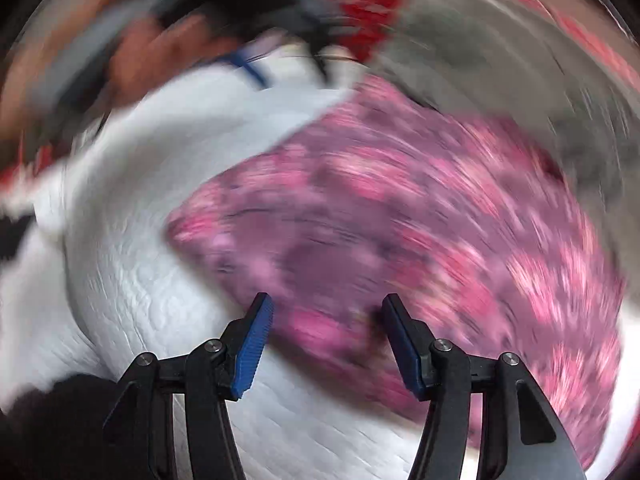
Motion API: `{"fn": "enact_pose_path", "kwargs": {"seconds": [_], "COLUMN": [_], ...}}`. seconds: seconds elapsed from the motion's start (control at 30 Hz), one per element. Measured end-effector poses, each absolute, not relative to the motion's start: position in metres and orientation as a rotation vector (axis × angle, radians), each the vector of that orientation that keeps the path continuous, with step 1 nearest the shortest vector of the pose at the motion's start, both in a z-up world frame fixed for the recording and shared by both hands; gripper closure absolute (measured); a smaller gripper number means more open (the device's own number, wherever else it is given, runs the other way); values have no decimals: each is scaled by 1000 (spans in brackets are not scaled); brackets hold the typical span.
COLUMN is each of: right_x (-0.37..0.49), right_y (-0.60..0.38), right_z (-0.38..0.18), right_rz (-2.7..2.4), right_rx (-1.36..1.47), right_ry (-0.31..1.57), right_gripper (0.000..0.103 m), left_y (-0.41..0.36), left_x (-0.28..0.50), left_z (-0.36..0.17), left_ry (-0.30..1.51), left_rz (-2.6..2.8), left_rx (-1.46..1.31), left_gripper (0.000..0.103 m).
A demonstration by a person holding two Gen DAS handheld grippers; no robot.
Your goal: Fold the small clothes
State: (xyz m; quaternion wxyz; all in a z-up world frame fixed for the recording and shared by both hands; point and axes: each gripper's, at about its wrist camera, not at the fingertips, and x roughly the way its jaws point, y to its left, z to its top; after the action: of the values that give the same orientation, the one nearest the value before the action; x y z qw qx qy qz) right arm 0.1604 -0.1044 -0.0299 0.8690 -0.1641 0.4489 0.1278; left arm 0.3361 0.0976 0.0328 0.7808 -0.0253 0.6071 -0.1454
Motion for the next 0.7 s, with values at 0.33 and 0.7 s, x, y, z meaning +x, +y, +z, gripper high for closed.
{"fn": "enact_pose_path", "kwargs": {"seconds": [0.33, 0.7], "right_x": [151, 160], "right_y": [-14, -10], "right_z": [-48, -53], "right_rz": [177, 90], "right_rx": [-669, -648], "right_ry": [801, 728], "right_gripper": [40, 38], "left_y": [116, 112], "left_x": [342, 345], "left_z": [36, 34], "left_ry": [1329, 1356], "left_rz": [-342, -387], "left_rx": [-68, -68], "left_gripper": [32, 31]}}
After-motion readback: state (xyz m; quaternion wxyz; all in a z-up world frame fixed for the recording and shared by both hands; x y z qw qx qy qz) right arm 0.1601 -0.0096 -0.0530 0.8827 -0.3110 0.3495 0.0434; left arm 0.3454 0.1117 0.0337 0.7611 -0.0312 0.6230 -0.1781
